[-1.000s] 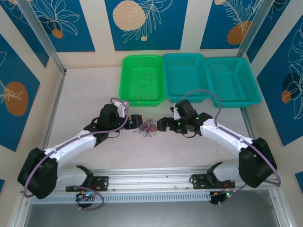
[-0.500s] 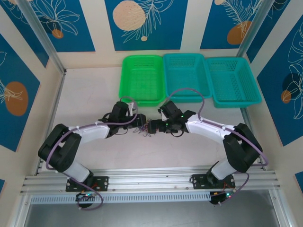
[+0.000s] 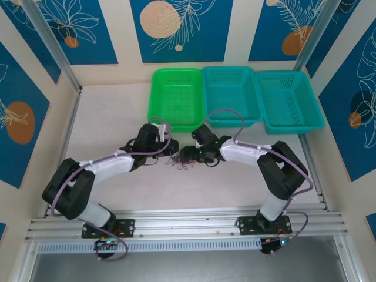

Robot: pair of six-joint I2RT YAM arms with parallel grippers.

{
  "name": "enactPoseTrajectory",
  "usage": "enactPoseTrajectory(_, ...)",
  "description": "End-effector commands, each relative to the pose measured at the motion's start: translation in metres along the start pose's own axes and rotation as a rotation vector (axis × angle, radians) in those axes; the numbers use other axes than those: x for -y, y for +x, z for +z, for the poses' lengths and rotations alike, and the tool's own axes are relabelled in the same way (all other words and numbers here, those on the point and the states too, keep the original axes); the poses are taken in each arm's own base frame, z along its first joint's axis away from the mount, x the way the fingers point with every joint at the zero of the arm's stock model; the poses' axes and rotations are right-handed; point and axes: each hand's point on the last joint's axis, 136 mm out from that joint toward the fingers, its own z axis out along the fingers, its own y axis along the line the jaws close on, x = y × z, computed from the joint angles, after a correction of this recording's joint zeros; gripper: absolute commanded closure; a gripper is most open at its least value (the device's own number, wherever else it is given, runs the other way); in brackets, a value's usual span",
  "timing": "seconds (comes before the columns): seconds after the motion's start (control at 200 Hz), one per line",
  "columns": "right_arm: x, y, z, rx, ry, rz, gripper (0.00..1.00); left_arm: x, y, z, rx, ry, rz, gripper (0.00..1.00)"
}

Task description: Untangle the cables

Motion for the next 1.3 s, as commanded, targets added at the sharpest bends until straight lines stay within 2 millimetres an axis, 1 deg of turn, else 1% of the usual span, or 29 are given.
enactPoseTrajectory(0.0,-0.021,-0.003,-0.015,0.045,-0.125,-0.02,0.08,-0.013,0.008,-0.011,-0.008,-0.077,0.017,0.65)
enactPoseTrajectory(0.055,-0.021,-0.001,-0.024,0.063,-0.139,-0.023,0.07,-0.015,0.009,-0.016,-0.01,-0.101,-0.021,0.57)
enactPoseTrajectory(0.095,-0.017,0.0,-0.03,0.082,-0.135,-0.016,0.06,-0.013,0.01,-0.02,-0.009,-0.1,-0.067,0.53)
enactPoseTrajectory(0.155,-0.01,0.003,-0.039,0.107,-0.125,0.011,0.05,-0.013,0.013,-0.026,0.003,-0.097,-0.177,0.51)
enactPoseTrajectory(0.255,0.002,0.006,-0.05,0.15,-0.113,0.065,0.04,-0.011,0.02,-0.03,0.026,-0.086,-0.391,0.51)
enactPoseTrajectory(0.365,0.016,0.007,-0.058,0.195,-0.086,0.119,0.03,0.0,0.029,-0.025,0.003,-0.078,-0.557,0.51)
enactPoseTrajectory(0.46,0.022,0.005,-0.065,0.226,-0.082,0.143,0.03,0.01,0.035,-0.014,-0.01,-0.059,-0.621,0.5)
enactPoseTrajectory(0.5,0.022,0.004,-0.068,0.235,-0.084,0.146,0.03,0.012,0.036,-0.009,0.002,-0.056,-0.63,0.47)
enactPoseTrajectory(0.545,0.023,0.004,-0.069,0.24,-0.085,0.149,0.03,0.01,0.035,-0.003,0.021,-0.067,-0.636,0.45)
enactPoseTrajectory(0.695,0.026,0.006,-0.071,0.235,-0.083,0.161,0.03,-0.013,0.023,0.008,0.107,-0.164,-0.607,0.44)
enactPoseTrajectory(0.835,0.03,0.011,-0.072,0.233,-0.07,0.165,0.03,-0.011,0.013,0.02,0.13,-0.144,-0.594,0.45)
enactPoseTrajectory(0.9,0.033,0.013,-0.072,0.234,-0.066,0.169,0.03,-0.01,0.01,0.023,0.13,-0.147,-0.587,0.48)
enactPoseTrajectory(0.965,0.035,0.015,-0.072,0.233,-0.06,0.175,0.03,-0.009,0.009,0.024,0.129,-0.151,-0.577,0.51)
enactPoseTrajectory(1.03,0.036,0.016,-0.073,0.235,-0.061,0.174,0.03,-0.008,0.009,0.023,0.12,-0.152,-0.571,0.51)
enactPoseTrajectory(1.08,0.037,0.016,-0.074,0.236,-0.059,0.173,0.03,-0.008,0.01,0.02,0.116,-0.161,-0.565,0.49)
enactPoseTrajectory(1.175,0.037,0.016,-0.075,0.24,-0.06,0.173,0.03,-0.012,0.008,0.011,0.141,-0.192,-0.545,0.43)
enactPoseTrajectory(1.225,0.037,0.015,-0.076,0.247,-0.062,0.174,0.03,-0.018,0.008,0.006,0.156,-0.222,-0.54,0.42)
enactPoseTrajectory(1.295,0.037,0.015,-0.076,0.244,-0.063,0.173,0.02,-0.02,0.004,0.003,0.173,-0.237,-0.523,0.43)
